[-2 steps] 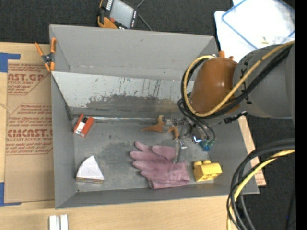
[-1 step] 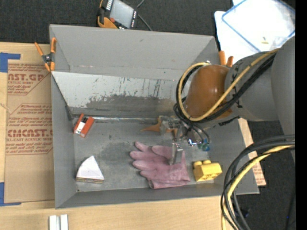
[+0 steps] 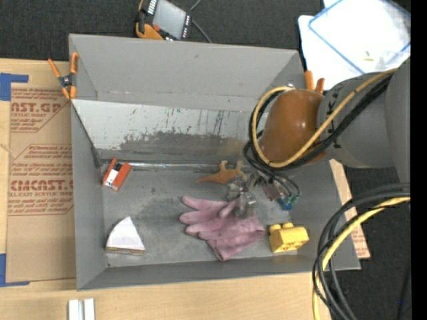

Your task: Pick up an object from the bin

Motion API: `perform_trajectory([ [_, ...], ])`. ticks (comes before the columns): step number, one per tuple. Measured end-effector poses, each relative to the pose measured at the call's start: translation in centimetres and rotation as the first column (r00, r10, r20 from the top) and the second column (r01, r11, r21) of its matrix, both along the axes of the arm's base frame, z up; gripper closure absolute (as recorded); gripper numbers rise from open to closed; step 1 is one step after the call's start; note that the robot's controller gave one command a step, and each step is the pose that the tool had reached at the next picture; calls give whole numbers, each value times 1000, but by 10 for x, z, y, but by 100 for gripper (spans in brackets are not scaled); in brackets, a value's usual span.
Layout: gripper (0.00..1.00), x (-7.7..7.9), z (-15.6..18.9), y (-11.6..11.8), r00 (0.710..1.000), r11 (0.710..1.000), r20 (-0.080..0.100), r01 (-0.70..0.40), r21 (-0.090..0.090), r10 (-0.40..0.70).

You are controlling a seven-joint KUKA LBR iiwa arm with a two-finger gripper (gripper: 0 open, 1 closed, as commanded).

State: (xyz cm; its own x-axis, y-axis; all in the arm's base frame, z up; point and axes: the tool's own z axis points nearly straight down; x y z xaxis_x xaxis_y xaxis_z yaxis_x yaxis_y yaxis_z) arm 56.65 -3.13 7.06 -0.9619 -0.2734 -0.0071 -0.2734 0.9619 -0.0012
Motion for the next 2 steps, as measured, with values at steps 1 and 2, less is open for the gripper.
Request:
perform_trajectory([
  [1,100,0,0,0,1000,1000,0,0,0,0],
  [2,100,0,25,2,1000,1000,-12,8,0,-8],
])
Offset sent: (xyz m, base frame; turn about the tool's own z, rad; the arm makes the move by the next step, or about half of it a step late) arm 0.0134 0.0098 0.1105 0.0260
